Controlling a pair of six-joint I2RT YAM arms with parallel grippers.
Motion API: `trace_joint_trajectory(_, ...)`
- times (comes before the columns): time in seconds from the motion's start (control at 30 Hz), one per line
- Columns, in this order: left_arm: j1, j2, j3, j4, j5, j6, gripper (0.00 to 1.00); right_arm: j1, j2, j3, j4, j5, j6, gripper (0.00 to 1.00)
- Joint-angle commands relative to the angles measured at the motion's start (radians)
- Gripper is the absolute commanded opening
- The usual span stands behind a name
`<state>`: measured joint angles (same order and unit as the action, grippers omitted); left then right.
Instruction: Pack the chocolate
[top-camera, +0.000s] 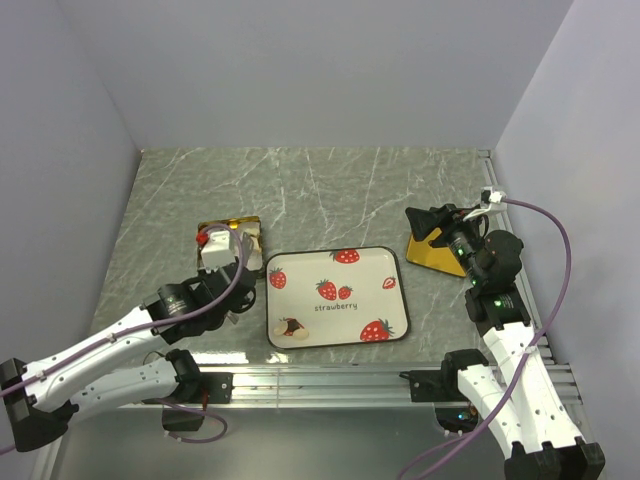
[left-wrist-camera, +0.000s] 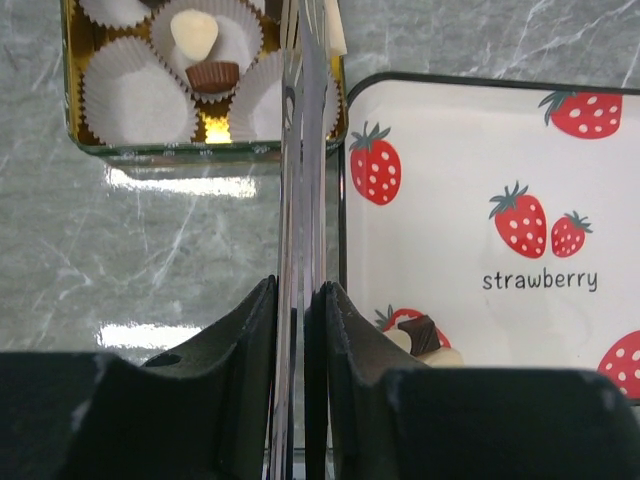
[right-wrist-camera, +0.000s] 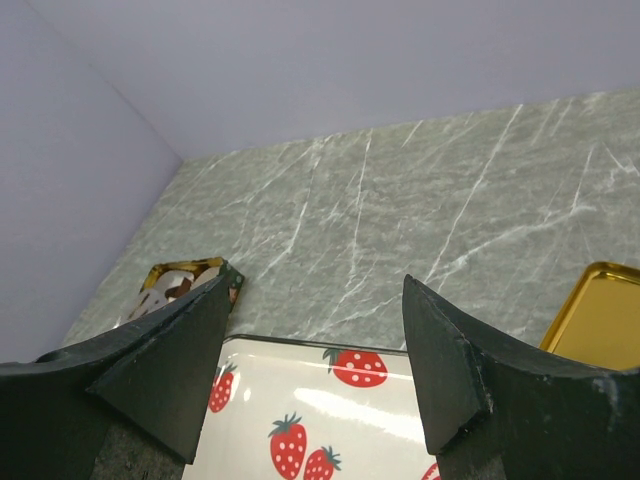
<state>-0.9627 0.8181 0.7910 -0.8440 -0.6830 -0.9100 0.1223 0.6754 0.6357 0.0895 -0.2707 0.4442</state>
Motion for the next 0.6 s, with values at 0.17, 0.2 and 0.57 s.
trace_joint_trajectory(0.17,-0.033,-0.017,-0.003,-0.055,-0.021,-0.138,0.26,0.01,-0.002,0.038,0.038,0.004,-0.013,0.76)
trace_joint_trajectory(0.2,-0.037,-0.016,-0.004,-0.076,-0.024,-0.156,0.26,0.008,-0.004,0.038,0.036,0.007,-0.015,0.76)
trace_joint_trajectory(0.57,-0.119,-0.005,0.001,-0.139,-0.062,-0.267,0.26,0.01,0.004,0.035,0.039,0.008,-0.016,0.76)
